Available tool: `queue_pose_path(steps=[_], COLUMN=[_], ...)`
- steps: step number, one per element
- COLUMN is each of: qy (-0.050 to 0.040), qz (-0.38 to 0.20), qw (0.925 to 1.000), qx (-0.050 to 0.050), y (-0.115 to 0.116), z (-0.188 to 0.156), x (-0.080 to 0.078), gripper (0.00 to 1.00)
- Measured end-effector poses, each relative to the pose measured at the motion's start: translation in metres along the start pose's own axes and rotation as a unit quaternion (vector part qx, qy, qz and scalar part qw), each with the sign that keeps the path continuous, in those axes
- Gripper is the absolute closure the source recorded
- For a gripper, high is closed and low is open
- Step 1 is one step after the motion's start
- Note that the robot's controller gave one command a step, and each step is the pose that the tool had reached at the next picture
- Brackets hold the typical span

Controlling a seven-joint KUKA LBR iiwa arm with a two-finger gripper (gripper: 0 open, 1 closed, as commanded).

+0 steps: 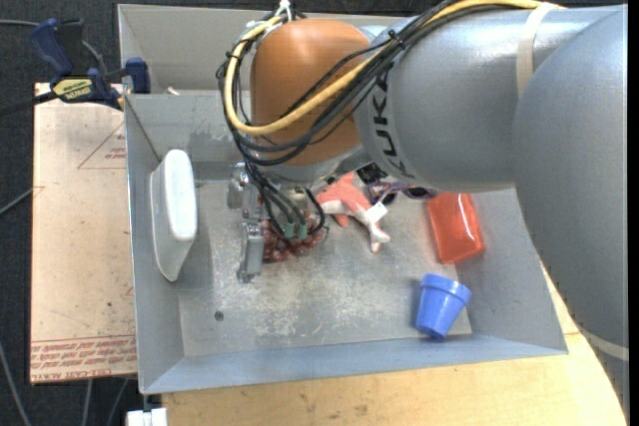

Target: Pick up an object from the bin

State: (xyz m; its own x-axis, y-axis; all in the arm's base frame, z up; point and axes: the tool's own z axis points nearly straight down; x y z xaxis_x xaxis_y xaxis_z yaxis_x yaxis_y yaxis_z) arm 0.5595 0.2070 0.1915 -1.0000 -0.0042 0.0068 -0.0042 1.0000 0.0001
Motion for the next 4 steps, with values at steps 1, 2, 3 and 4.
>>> queue_pose_path(steps=[1, 2, 3, 4], qy=[-0.0037, -0.0058, -0.0035, -0.0053], qz=[0.001, -0.047, -0.109, -0.053], qw=[1.0000, 0.9989, 0.9940, 0.9986], qx=[-0.001, -0.002, 0.000, -0.002], y=[-0.001, -0.011, -0.034, -0.050], z=[-0.005, 0.010, 0.038, 0.067], x=[-0.002, -0.006, -0.005, -0.015], gripper=[0.00, 0.00, 0.00, 0.00])
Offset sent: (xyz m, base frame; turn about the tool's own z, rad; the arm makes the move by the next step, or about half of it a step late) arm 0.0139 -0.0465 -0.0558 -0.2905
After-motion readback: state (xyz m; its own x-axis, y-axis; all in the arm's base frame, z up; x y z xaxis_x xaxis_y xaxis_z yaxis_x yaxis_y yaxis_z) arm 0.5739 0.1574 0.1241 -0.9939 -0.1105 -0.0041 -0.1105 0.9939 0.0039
